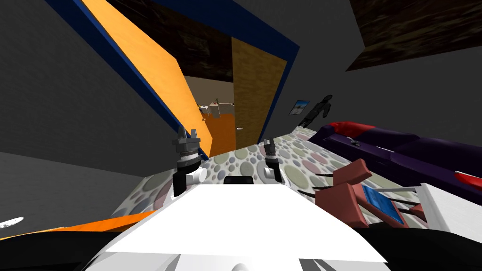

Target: Push the door open

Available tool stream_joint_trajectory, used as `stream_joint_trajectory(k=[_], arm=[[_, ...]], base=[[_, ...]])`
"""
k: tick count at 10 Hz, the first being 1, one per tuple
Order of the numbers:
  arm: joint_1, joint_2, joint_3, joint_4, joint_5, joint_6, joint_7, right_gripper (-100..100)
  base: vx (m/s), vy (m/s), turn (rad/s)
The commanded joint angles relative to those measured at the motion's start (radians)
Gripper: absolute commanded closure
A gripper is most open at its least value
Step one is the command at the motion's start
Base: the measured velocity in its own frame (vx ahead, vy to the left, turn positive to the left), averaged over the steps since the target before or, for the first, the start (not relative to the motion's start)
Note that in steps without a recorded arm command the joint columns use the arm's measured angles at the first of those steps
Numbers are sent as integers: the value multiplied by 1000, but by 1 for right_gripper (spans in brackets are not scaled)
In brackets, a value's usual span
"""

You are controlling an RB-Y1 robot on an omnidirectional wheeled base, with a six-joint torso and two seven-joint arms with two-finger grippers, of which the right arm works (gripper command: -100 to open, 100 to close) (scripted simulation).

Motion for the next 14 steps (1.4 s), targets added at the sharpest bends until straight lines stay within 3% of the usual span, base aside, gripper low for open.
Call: stream_joint_trajectory(k=[1, 14], arm=[[-15, -5, 2, 37, -2, -2, 1, -100], [-153, -12, 20, 396, -13, -56, 17, -100]], base=[[105, 6, 43], [89, -8, 46]])
